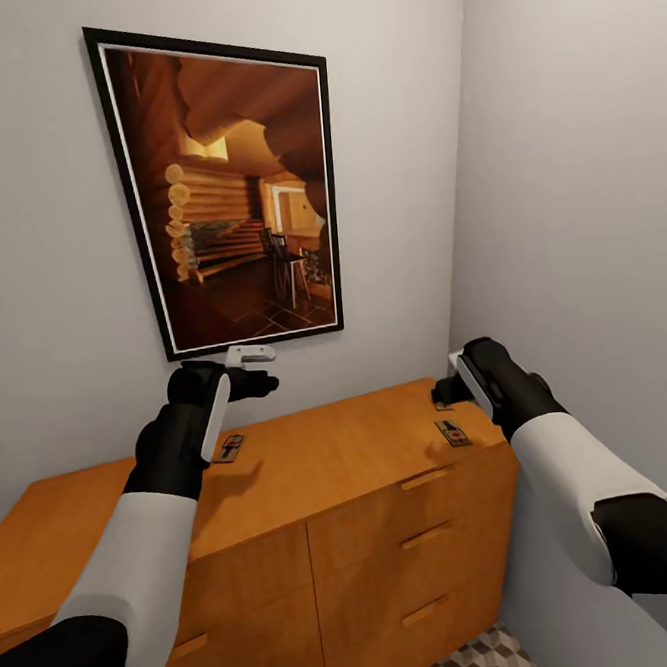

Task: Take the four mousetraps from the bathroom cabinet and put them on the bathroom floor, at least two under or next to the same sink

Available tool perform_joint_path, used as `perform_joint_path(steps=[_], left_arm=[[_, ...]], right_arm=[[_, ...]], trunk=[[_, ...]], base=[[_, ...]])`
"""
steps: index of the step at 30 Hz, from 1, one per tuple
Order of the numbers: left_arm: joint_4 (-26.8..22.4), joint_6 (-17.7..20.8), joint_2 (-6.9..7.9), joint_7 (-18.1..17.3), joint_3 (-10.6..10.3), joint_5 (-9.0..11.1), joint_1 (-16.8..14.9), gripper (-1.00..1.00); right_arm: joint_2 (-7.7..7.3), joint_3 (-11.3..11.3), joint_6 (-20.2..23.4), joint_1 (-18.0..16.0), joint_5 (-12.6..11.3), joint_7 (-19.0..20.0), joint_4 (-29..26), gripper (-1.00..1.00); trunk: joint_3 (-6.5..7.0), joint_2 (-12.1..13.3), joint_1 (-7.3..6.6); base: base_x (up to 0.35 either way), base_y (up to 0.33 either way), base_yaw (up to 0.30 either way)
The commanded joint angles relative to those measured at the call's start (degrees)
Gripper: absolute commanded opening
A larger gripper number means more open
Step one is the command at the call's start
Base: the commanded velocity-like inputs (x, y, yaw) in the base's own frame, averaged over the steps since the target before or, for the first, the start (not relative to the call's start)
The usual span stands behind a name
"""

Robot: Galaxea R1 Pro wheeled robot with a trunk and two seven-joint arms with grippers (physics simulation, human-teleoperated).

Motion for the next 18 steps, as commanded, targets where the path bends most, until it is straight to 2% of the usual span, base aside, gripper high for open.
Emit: perform_joint_path(steps=[1,12,18], left_arm=[[0.00,0.23,-0.04,-0.18,-0.01,-0.27,-0.05,1.00],[0.45,0.23,-0.14,-0.18,-0.01,-0.21,-0.03,1.00],[0.51,0.04,-0.15,-0.15,-0.01,1.36,-0.02,1.00]], right_arm=[[-0.05,0.27,0.26,-0.09,0.17,0.41,0.23,1.00],[-0.04,0.16,0.26,-1.49,0.12,1.81,3.16,1.00],[-0.09,0.08,0.26,-2.35,0.12,1.94,5.71,1.00]], trunk=[[-0.07,-0.04,0.00],[-0.07,-0.04,0.00],[-0.07,-0.04,0.00]], base=[[0.000,0.000,0.000],[0.000,0.000,0.000],[0.000,0.000,0.000]])
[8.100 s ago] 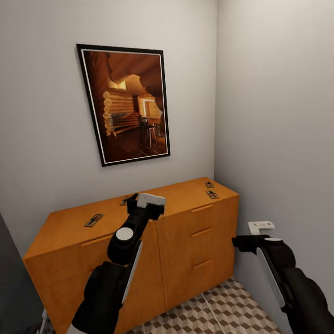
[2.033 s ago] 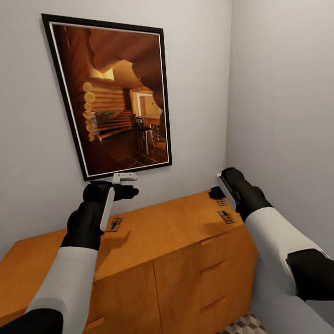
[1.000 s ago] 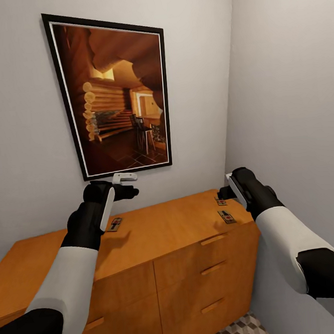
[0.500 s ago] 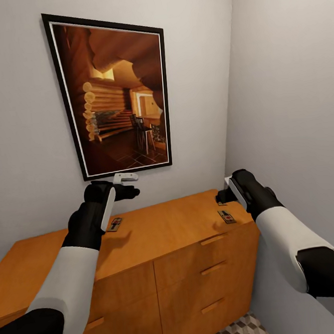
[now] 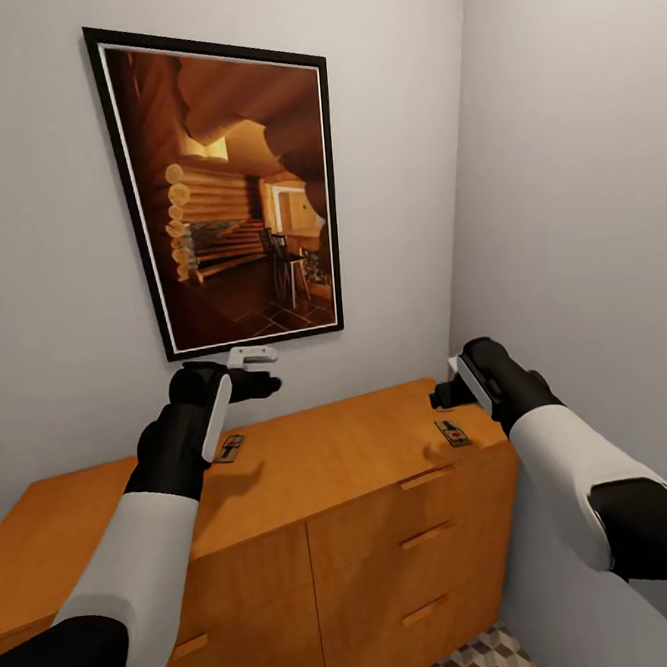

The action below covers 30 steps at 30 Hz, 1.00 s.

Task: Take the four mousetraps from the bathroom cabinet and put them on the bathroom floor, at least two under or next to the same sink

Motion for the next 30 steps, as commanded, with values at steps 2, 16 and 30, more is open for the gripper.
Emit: perform_joint_path(steps=[2,16,30], left_arm=[[-0.04,0.13,0.01,-0.14,0.01,0.29,-0.06,1.00],[0.60,-0.42,0.15,0.17,0.02,3.30,-0.03,1.00],[0.83,-0.39,0.09,0.24,-0.07,3.70,-0.05,1.00]], right_arm=[[-0.06,0.30,0.25,-0.12,0.28,0.20,0.31,1.00],[-0.15,0.28,0.25,-0.39,0.45,0.19,1.91,1.00],[-0.17,0.29,0.25,-0.41,0.61,0.19,1.98,1.00]], trunk=[[-0.07,-0.04,0.00],[-0.07,-0.04,0.00],[-0.07,-0.04,0.00]], base=[[0.000,0.000,0.000],[0.000,0.000,0.000],[0.000,0.000,0.000]])
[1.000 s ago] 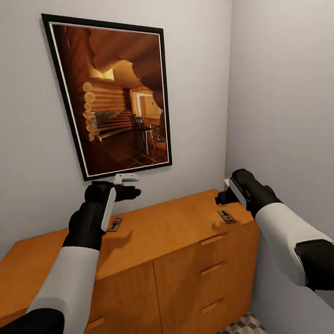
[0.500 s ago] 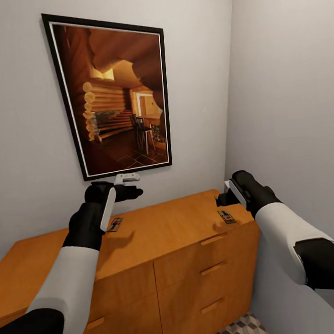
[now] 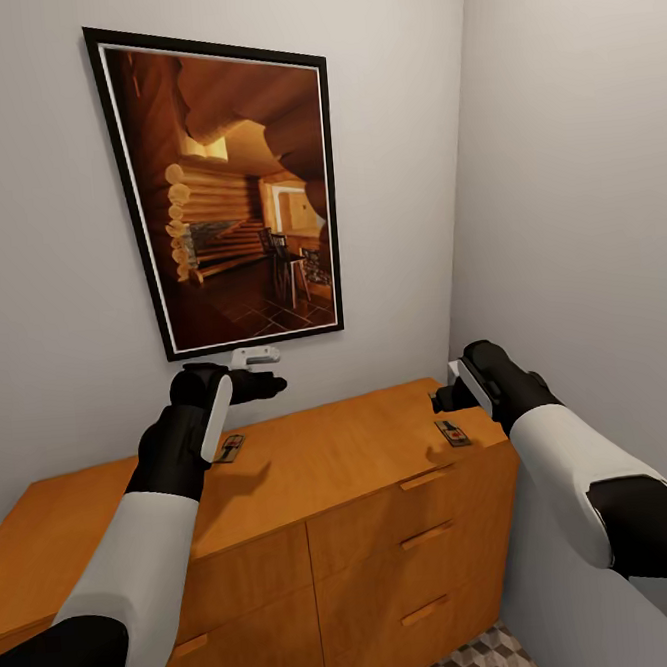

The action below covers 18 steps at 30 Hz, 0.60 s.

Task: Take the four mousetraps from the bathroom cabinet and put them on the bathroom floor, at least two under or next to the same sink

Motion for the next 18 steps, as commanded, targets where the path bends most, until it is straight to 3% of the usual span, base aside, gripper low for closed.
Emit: perform_joint_path(steps=[1,18], left_arm=[[-0.04,0.24,-0.01,0.05,0.01,0.21,-0.05,1.00],[1.20,0.20,-0.02,0.05,0.00,0.17,-0.04,1.00]], right_arm=[[-0.06,0.33,0.25,-0.04,0.26,0.20,-0.06,1.00],[0.18,0.16,0.25,-0.61,-0.09,0.08,3.10,1.00]], trunk=[[-0.07,-0.04,0.00],[-0.07,-0.04,0.00]], base=[[0.000,0.000,0.000],[0.000,0.000,0.000]])
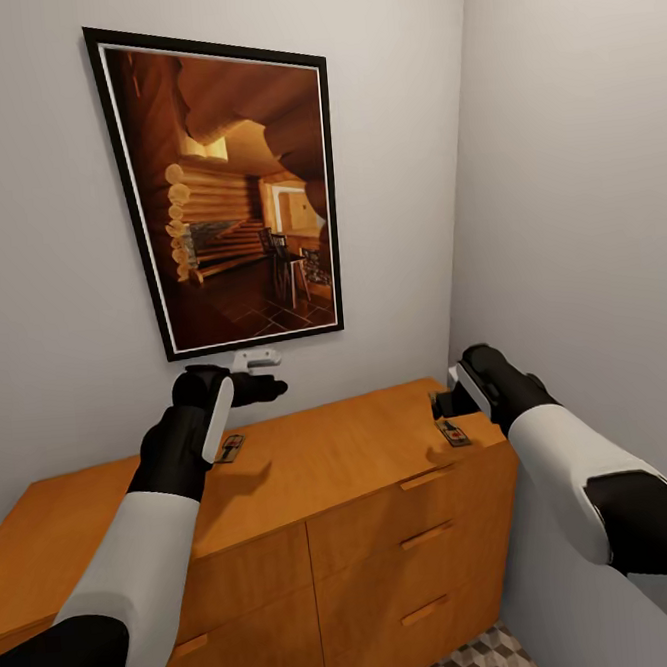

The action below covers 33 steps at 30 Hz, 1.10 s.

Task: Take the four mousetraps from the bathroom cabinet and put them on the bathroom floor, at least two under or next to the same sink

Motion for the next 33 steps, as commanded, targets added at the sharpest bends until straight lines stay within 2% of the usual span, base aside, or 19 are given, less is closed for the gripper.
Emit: perform_joint_path(steps=[1,7,33], left_arm=[[0.02,0.24,-0.01,0.04,0.01,0.20,-0.04,1.00],[0.19,0.23,-0.01,0.04,0.01,0.16,-0.02,1.00],[0.39,0.15,-0.03,0.10,0.01,0.19,-0.03,1.00]], right_arm=[[-0.03,0.30,0.25,-0.17,0.22,0.20,0.47,1.00],[0.00,0.23,0.25,-0.56,0.23,0.21,2.14,1.00],[0.02,0.21,0.25,-0.70,0.07,0.22,2.58,1.00]], trunk=[[-0.07,-0.04,0.00],[-0.07,-0.04,0.00],[-0.07,-0.04,0.00]], base=[[0.000,0.000,0.000],[0.000,0.000,0.000],[0.000,0.000,0.000]])
